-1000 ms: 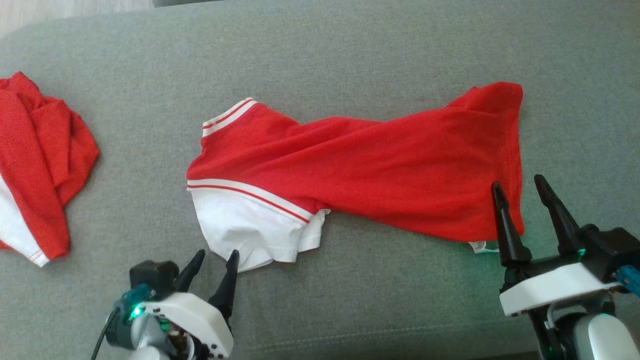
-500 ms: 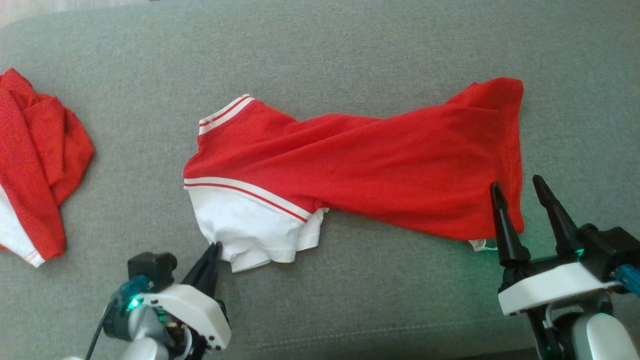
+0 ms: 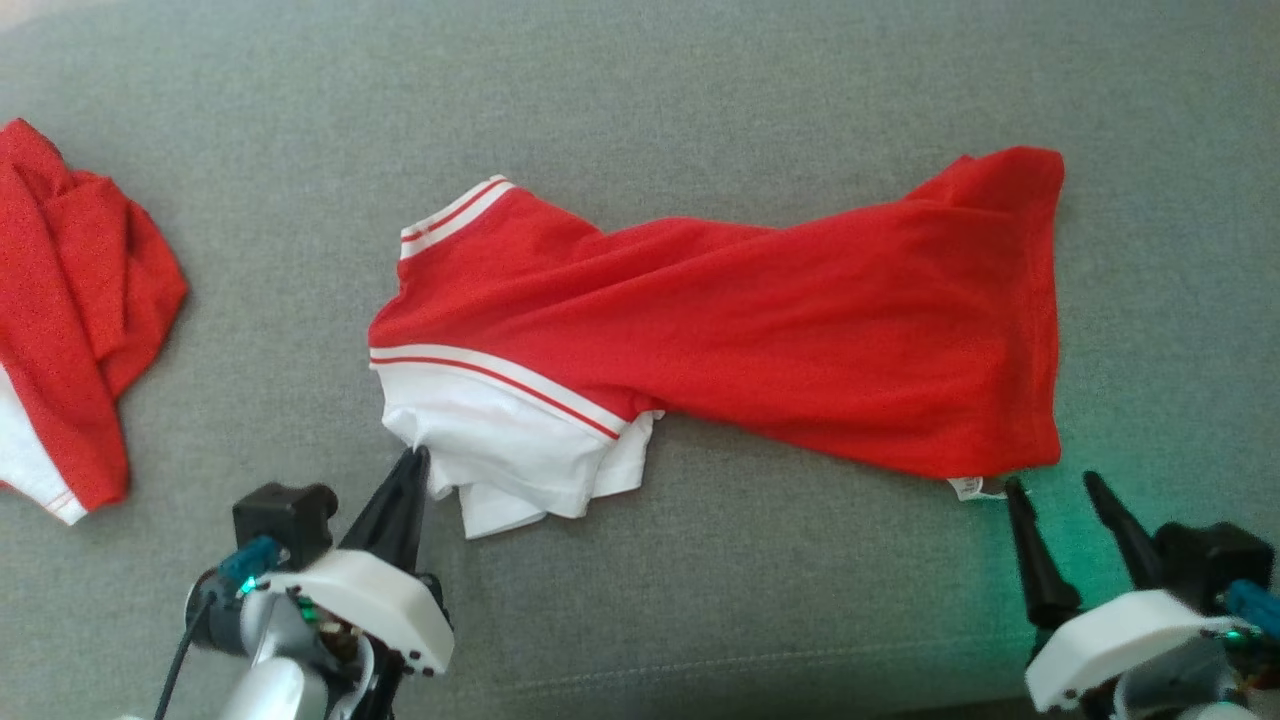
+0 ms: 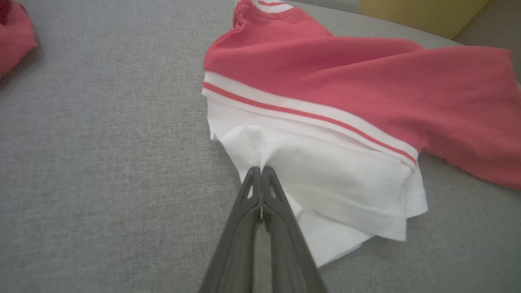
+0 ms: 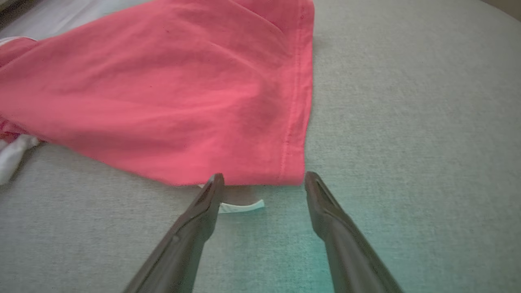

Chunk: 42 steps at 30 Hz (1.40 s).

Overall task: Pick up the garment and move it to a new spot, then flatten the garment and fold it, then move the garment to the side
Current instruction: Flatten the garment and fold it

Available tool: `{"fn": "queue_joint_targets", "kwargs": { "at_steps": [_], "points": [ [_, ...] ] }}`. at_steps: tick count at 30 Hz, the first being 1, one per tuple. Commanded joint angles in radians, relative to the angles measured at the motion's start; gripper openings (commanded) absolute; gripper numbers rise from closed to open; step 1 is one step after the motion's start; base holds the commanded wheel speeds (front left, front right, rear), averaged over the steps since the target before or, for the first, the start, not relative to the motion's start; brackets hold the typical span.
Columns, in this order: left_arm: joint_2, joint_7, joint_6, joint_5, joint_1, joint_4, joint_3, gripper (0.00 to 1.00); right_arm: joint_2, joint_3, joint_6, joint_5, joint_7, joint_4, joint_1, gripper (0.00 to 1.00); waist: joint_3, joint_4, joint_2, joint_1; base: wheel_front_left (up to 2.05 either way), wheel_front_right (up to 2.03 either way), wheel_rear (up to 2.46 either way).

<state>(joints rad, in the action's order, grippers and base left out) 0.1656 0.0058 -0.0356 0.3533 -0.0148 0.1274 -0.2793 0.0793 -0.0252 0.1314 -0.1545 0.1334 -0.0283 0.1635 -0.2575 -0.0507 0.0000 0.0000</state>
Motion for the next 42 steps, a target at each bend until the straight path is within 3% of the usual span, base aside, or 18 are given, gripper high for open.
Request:
{"fn": "queue_joint_targets", "kwargs": {
  "at_steps": [1, 20, 21, 23, 34, 42],
  "points": [
    [0.020, -0.011, -0.005, -0.011, -0.045, -0.040, 0.034, 0.00, 0.009, 0.000, -0.001, 0.006, 0.007, -0.027, -0.025, 1.00, -0.012, -0.003, 0.0000, 0.0000, 0.00, 0.00, 0.00],
    [0.026, -0.043, 0.005, -0.024, -0.115, -0.032, 0.009, 0.00, -0.014, -0.067, -0.001, -0.023, 0.136, 0.110, -0.139, 0.97, -0.079, 0.039, 0.0000, 0.0000, 0.00, 0.00, 0.00],
    [0.027, -0.047, 0.005, -0.024, -0.117, -0.030, 0.009, 0.00, -0.015, -0.063, -0.001, -0.035, 0.150, 0.112, -0.139, 0.56, -0.079, 0.041, 0.0000, 0.0000, 0.00, 0.00, 0.00],
    [0.028, -0.058, 0.004, -0.025, -0.121, -0.030, 0.010, 0.00, -0.017, -0.052, -0.001, -0.045, 0.165, 0.102, -0.136, 0.00, -0.078, 0.042, 0.0000, 0.0000, 0.00, 0.00, 0.00],
    [0.075, -0.158, -0.038, -0.063, -0.140, -0.132, 0.060, 0.00, 0.009, -0.085, -0.001, -0.100, 0.065, -0.134, -0.171, 0.00, -0.025, 0.012, 0.0000, 0.0000, 0.00, 0.00, 0.00],
    [0.131, -0.163, -0.070, -0.098, -0.233, -0.333, 0.117, 0.00, 0.112, -0.128, -0.001, -0.126, 0.078, -0.294, -0.315, 0.00, 0.041, 0.006, 0.0000, 0.0000, 0.00, 0.00, 0.00]
  ]
}}
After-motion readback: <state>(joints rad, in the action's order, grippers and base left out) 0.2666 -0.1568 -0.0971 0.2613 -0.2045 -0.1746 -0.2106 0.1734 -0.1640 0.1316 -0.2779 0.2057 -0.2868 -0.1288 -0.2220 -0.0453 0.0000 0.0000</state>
